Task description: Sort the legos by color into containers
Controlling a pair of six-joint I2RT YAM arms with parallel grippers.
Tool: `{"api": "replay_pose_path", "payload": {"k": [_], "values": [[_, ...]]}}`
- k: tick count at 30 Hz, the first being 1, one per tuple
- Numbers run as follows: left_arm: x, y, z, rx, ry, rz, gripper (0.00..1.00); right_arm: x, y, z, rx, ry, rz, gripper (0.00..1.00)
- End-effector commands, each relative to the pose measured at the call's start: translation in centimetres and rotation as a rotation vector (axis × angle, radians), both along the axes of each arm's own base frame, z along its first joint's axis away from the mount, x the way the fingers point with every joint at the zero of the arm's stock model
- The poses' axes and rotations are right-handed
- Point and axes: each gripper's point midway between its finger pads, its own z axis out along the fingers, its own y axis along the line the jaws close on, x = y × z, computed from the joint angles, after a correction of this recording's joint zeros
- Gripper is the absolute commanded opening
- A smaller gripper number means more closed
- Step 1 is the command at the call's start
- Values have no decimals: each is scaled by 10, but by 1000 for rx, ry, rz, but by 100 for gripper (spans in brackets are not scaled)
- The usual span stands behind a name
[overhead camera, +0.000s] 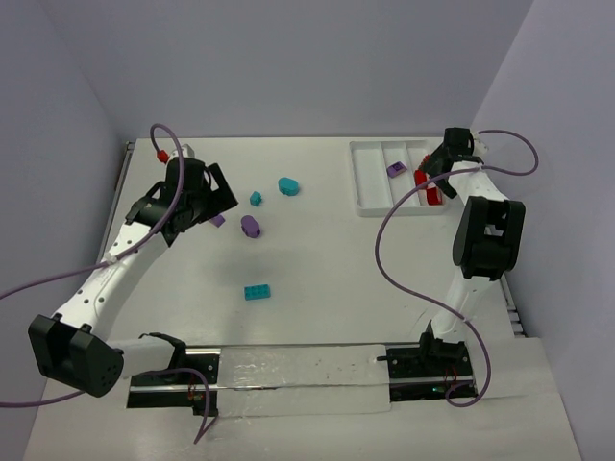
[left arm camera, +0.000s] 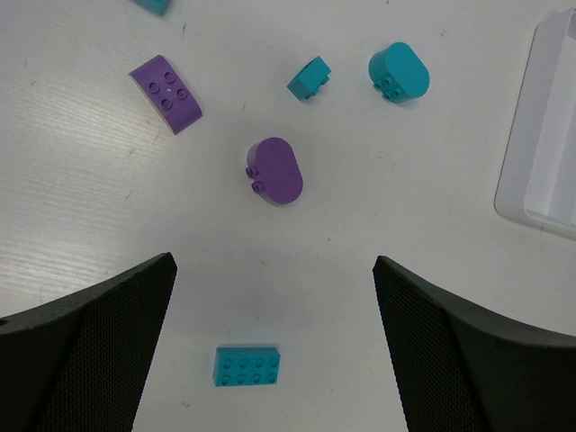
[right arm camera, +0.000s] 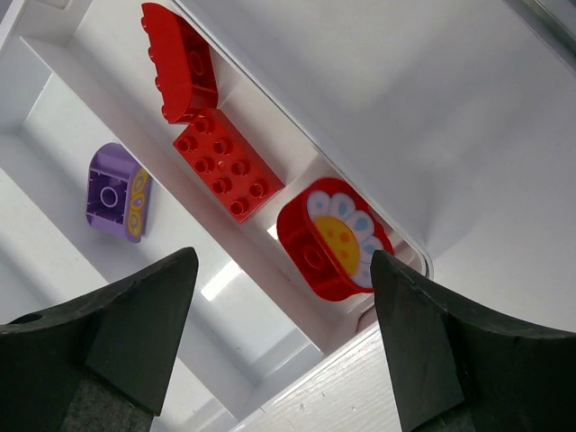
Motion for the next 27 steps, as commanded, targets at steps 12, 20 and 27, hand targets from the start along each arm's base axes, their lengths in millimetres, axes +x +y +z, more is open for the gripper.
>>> {"api": "replay_pose_path", "payload": {"k": [12, 20, 27], "values": [[-2, 6, 19, -7, -68, 19, 99, -5, 101, 103, -4, -234, 285, 88], [-10, 15, 13, 8, -44, 57, 99, -32, 226, 110, -45, -233, 599, 91], [-15, 24, 3, 34, -14, 97, 99, -68, 301, 105, 39, -239, 800, 91]]}}
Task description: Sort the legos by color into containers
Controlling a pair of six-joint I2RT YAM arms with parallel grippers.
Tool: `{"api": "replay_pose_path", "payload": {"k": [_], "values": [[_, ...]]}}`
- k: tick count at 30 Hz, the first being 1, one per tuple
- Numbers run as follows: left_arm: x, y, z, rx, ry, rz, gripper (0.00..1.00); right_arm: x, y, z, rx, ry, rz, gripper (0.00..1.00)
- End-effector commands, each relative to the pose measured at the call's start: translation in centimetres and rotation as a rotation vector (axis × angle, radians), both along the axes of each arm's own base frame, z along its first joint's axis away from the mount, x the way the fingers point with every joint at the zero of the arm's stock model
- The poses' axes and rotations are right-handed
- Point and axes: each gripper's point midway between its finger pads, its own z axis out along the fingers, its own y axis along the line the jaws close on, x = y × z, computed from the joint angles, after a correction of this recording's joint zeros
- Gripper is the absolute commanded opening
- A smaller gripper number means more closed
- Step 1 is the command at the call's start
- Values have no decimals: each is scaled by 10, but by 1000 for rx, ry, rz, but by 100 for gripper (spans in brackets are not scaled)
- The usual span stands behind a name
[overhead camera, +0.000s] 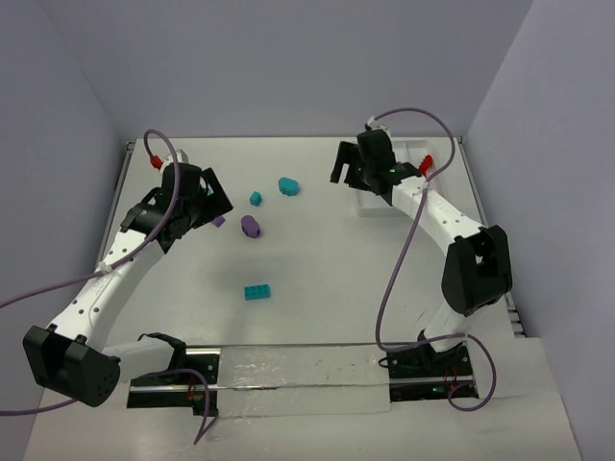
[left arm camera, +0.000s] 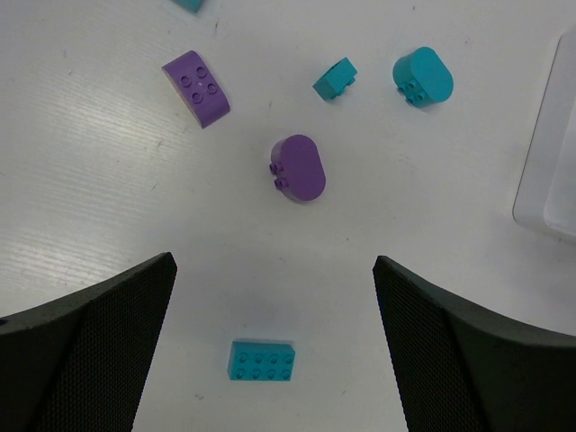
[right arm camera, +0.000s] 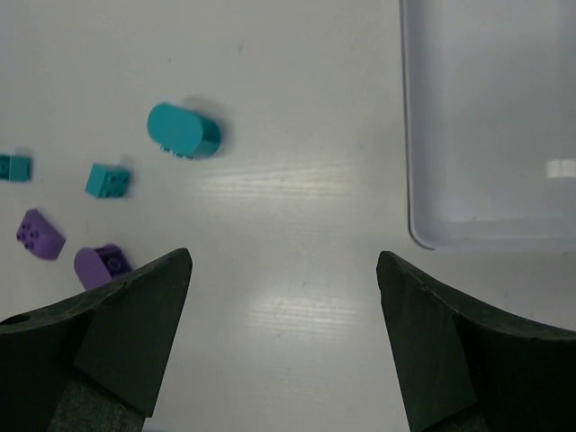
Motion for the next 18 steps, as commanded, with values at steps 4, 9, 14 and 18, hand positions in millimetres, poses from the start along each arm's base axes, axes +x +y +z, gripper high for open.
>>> {"api": "replay_pose_path", "payload": {"k": [4, 9, 14, 18], "values": [[-4, 14, 4, 7, -19, 64, 99, -36, 58, 18, 21, -43, 186, 91], [-4, 25, 1, 9, -3, 107, 99, -54, 94, 9, -10, -41, 292, 92], [-5, 44, 1, 0, 4, 175, 99, -73, 132, 11, -14, -82, 390, 93], [-10, 61, -4, -21, 11, 234, 99, -88, 162, 15, 13, -128, 471, 94]]}}
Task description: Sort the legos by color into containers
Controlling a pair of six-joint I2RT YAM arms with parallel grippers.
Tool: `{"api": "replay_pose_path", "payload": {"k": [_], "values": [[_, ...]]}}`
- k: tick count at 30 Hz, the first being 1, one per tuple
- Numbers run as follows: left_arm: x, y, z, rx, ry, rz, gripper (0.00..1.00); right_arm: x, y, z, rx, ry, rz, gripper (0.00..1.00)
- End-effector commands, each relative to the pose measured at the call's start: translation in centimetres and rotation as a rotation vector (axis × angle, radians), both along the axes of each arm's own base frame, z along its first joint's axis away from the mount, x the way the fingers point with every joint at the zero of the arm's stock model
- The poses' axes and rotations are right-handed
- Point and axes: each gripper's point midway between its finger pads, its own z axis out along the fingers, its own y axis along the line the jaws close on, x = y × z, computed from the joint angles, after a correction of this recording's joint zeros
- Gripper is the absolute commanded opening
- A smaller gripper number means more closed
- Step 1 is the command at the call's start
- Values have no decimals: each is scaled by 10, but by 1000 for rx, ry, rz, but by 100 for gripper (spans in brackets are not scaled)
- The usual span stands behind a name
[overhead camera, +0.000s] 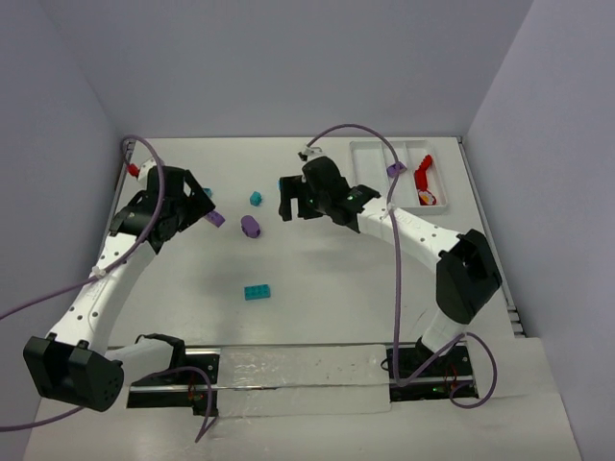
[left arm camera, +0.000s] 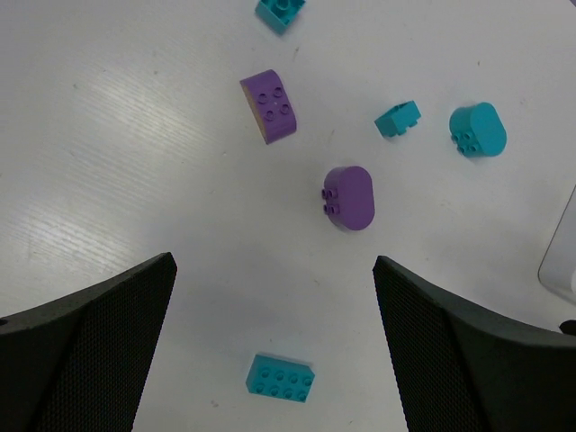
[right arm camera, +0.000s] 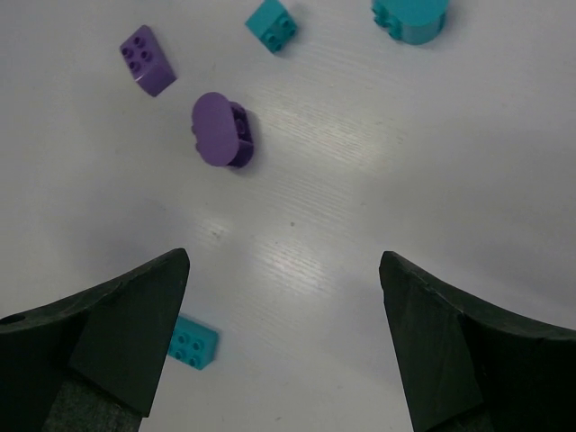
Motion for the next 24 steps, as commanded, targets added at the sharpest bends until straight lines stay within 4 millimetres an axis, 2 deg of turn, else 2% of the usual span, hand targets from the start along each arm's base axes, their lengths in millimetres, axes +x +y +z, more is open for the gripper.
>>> {"api": "replay_pose_path", "payload": {"k": [1, 5, 7, 8, 10, 11, 12, 14, 18, 19, 20, 24], "values": [[-8, 22, 2, -30, -18, 87, 99, -9, 36, 23, 63, -108, 105, 95], [-10, 31, 1, -40, -21, 120, 99, -19, 61, 22, 54, -146, 180, 95], [-11, 34, 0, -37, -17, 123, 99, -29, 80, 23, 64, -136, 219, 96], [-11, 34, 0, -35, -16, 124, 99, -28, 88, 11, 42, -98, 238, 96], [-11, 35, 1, -33, -17, 125, 99, -27, 99, 0, -15, -47, 264, 95], [-11, 36, 2, -32, -22, 123, 99, -25, 103, -17, -53, -19, 272, 95], [-11, 36, 2, -31, -23, 116, 99, -22, 106, -26, -87, -16, 265, 95], [-9, 34, 3, -35, -35, 104, 99, -15, 107, -29, -125, -24, 243, 95], [-8, 35, -3, -29, -18, 95, 99, -1, 115, -60, -226, 20, 225, 96], [-8, 35, -5, -29, -15, 96, 99, -1, 117, -73, -246, 42, 229, 96], [-8, 35, -5, -31, -15, 94, 99, 1, 119, -72, -245, 43, 229, 96], [-6, 33, -4, -42, -29, 84, 99, 8, 131, -86, -254, 62, 232, 97]]}}
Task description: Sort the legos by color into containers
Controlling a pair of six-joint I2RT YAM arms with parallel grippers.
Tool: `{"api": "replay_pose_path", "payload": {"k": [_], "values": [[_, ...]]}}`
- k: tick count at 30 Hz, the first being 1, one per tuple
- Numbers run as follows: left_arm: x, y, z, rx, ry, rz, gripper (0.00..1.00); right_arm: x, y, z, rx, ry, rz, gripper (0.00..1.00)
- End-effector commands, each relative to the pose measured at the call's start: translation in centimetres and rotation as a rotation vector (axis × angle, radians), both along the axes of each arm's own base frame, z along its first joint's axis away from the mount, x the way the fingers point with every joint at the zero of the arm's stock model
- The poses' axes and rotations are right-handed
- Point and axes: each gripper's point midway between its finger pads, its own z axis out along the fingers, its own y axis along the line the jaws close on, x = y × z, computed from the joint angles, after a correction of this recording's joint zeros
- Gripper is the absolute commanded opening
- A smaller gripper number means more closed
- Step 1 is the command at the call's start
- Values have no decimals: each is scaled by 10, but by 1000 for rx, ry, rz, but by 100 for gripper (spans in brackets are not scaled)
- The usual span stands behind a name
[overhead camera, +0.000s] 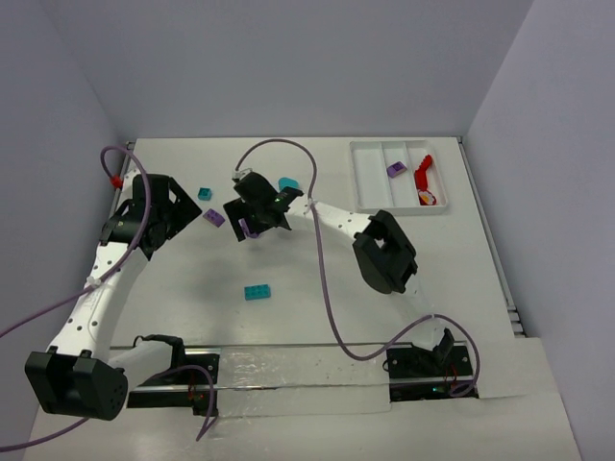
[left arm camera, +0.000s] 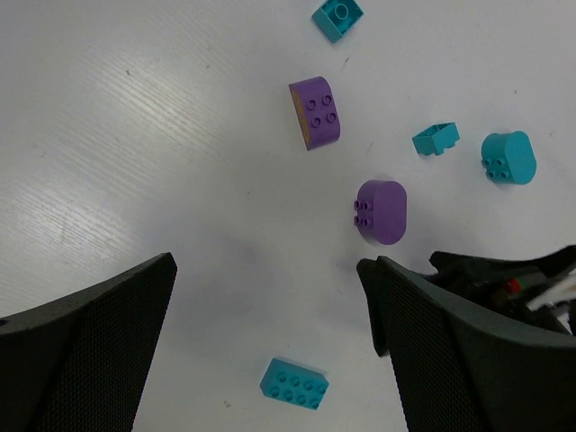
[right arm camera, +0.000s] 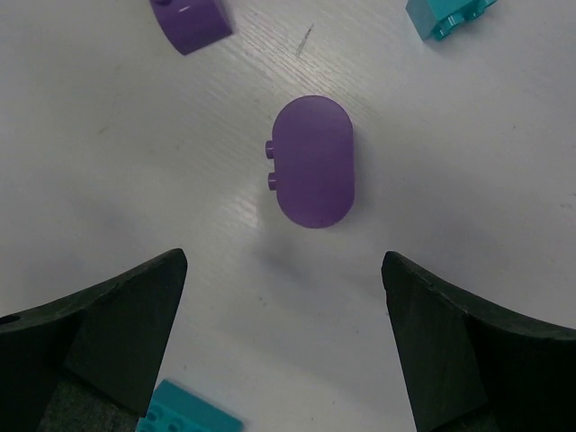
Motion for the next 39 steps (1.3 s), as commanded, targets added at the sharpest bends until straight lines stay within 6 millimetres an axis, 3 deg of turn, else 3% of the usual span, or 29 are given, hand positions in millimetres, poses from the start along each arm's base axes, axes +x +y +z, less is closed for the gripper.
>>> {"api": "replay_pose_path", "payload": {"k": [1, 6, 12, 19, 24, 26, 28, 30, 36, 39], "values": [[7, -3, 10, -13, -52, -25, 99, 8, 7, 3, -29, -9, -1, 97], [7, -3, 10, -10, -51, -35, 99, 17, 15, -10, -44, 2, -18, 96], [6, 1, 14, 11, -59, -37, 99, 25, 27, -25, -46, 10, -16, 88], [4, 4, 17, 36, -44, -45, 99, 33, 37, -24, -24, -5, -13, 81], [4, 7, 27, 50, -67, -45, 99, 41, 39, -20, -16, -20, -26, 64], [3, 7, 29, 49, -75, -49, 99, 42, 38, -17, -16, -25, -33, 46], [3, 7, 29, 49, -70, -50, 99, 45, 35, -7, -9, -42, -43, 30], [2, 7, 29, 50, -69, -52, 99, 47, 33, 13, 9, -68, -52, 20], [0, 10, 34, 52, -82, -40, 99, 53, 6, 78, 72, -146, -110, 17], [-1, 10, 35, 49, -84, -37, 99, 69, -44, 118, 151, -183, -208, 17]]}}
